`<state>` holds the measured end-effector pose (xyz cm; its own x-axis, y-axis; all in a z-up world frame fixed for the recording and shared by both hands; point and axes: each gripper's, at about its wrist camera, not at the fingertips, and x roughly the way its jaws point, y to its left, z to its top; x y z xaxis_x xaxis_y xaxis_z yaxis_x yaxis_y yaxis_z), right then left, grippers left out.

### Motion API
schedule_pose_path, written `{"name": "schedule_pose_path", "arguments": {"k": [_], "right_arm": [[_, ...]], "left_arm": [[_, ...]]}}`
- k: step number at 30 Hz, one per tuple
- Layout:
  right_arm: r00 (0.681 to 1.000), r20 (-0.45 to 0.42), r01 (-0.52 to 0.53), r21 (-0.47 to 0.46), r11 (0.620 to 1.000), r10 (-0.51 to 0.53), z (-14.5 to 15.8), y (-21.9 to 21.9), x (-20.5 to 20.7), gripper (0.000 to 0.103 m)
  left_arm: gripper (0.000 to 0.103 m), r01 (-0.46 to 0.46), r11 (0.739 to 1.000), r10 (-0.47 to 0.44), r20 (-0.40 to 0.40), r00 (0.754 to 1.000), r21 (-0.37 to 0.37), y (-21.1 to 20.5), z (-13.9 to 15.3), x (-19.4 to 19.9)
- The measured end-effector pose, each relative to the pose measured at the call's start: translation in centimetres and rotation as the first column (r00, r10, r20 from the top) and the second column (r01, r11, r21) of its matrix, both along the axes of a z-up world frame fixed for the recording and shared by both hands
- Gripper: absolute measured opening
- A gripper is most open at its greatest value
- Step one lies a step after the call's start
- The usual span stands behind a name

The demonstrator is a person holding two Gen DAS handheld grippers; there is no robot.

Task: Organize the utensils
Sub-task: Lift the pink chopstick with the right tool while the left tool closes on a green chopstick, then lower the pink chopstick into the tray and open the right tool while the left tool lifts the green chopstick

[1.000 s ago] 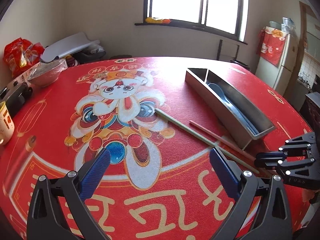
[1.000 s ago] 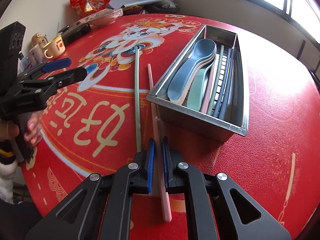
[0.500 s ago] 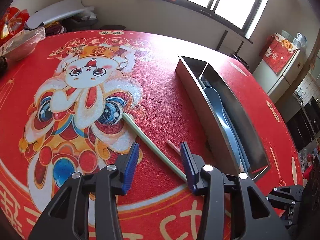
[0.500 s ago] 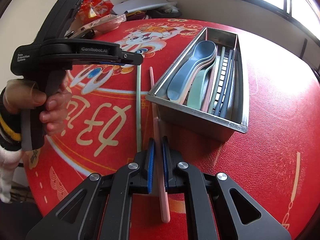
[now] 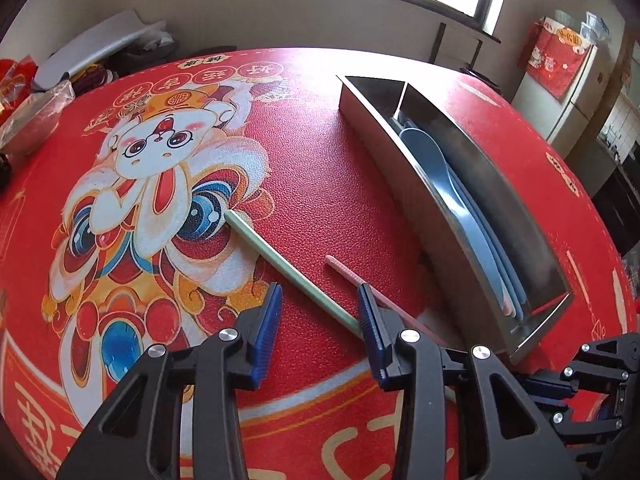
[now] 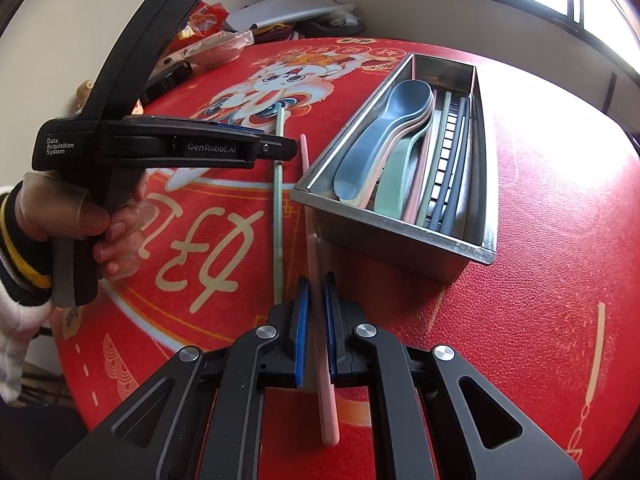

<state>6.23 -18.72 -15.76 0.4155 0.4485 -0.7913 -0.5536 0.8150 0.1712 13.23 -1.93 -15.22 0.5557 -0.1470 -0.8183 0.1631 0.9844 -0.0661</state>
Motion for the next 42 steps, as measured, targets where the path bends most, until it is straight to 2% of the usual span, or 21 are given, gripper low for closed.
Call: {"name": "schedule_pose_path", "arguments": {"k": [4, 11, 14, 16, 22, 28, 36, 42], "right_arm": [[1.000, -0.001, 0.001, 0.003, 1.000, -0.001, 0.0, 0.0, 0.1, 0.007], [1.000, -0.001, 0.002, 0.007, 1.000, -0.002, 0.1, -0.1, 0.1, 0.007], [1.000, 0.000, 0.002, 0.005, 1.000, -0.002, 0.0, -0.1, 0.1, 0.007], [1.000, 0.000, 0.003, 0.006, 1.000, -0.003, 0.0, -0.1, 0.1, 0.007], [1.000, 0.003, 0.003, 0.003, 1.000, -0.003, 0.0, 0.0, 0.1, 0.007], [1.000, 0.003, 0.004, 0.003, 1.000, -0.004, 0.0, 0.0, 0.0, 0.007], [1.000, 0.003, 0.005, 0.004, 1.000, -0.005, 0.0, 0.0, 0.0, 0.007], [1.000, 0.003, 0.004, 0.004, 1.000, -0.004, 0.0, 0.0, 0.0, 0.007]], "left_arm": [[0.038, 0.033, 0.997, -0.033, 0.009, 0.999, 0.066, -0.7, -0.1, -0.2], [0.037, 0.037, 0.997, -0.038, 0.010, 0.999, 0.074, 0.0, -0.1, -0.6], [0.029, 0.033, 0.997, -0.034, 0.011, 0.999, 0.074, 0.5, -0.1, -0.8], [0.019, 0.032, 0.997, -0.034, 0.014, 0.999, 0.074, 0.8, -0.1, -1.0], [0.010, 0.043, 0.995, -0.045, 0.018, 0.999, 0.088, 1.5, -0.1, -1.5], [0.010, 0.037, 0.994, -0.039, 0.018, 0.999, 0.103, 2.6, 0.0, -2.3], [0.011, 0.070, 0.988, -0.078, 0.049, 0.996, 0.137, 2.5, -0.2, -3.3], [0.011, 0.093, 0.988, -0.101, 0.066, 0.993, 0.122, 2.8, -0.4, -3.5]]}}
